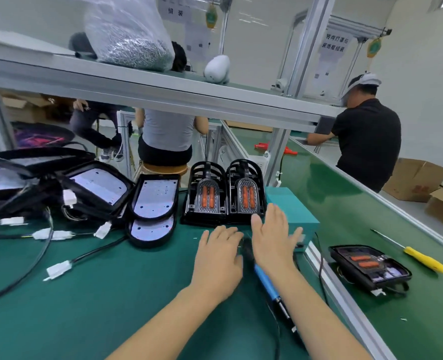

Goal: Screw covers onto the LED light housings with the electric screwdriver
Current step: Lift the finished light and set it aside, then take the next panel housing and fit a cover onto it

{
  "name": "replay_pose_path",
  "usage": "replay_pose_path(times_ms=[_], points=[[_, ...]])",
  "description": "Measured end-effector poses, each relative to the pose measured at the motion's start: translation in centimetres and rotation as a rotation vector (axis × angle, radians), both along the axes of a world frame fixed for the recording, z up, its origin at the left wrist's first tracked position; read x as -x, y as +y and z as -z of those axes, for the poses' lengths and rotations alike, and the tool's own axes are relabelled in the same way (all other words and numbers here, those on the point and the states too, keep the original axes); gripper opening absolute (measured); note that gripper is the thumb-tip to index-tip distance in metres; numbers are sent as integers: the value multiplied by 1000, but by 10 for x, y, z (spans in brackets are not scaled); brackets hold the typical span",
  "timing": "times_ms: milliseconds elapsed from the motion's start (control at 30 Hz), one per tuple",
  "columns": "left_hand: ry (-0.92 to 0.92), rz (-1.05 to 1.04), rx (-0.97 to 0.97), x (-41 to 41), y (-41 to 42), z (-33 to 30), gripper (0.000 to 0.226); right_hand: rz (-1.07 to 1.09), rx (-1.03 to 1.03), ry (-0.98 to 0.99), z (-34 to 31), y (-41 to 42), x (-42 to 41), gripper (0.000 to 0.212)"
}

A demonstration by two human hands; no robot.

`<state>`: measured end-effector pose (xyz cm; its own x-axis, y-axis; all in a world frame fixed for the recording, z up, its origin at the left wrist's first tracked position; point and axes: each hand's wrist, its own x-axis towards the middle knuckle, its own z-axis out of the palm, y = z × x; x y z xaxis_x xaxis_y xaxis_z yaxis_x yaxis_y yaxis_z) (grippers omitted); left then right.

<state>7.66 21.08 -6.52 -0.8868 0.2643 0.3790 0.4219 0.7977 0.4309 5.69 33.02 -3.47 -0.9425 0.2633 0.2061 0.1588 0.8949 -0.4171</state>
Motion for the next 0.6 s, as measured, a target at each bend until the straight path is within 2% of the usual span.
replay_pose_path(times_ms=[100, 167, 400, 600], points=[[141, -180, -153, 3, -47, -4, 36, -258, -34, -2, 3, -44, -12, 54], [150, -292, -182, 9, -76, -6, 33, -383, -76, -43, 11, -72, -18, 54], [155, -481, 34, 19, -151, -5, 37, -512, -119, -122, 38, -129, -20, 50], [278, -528, 194, 28, -199, -11, 41, -550, -136, -179, 48, -147, -22, 53]])
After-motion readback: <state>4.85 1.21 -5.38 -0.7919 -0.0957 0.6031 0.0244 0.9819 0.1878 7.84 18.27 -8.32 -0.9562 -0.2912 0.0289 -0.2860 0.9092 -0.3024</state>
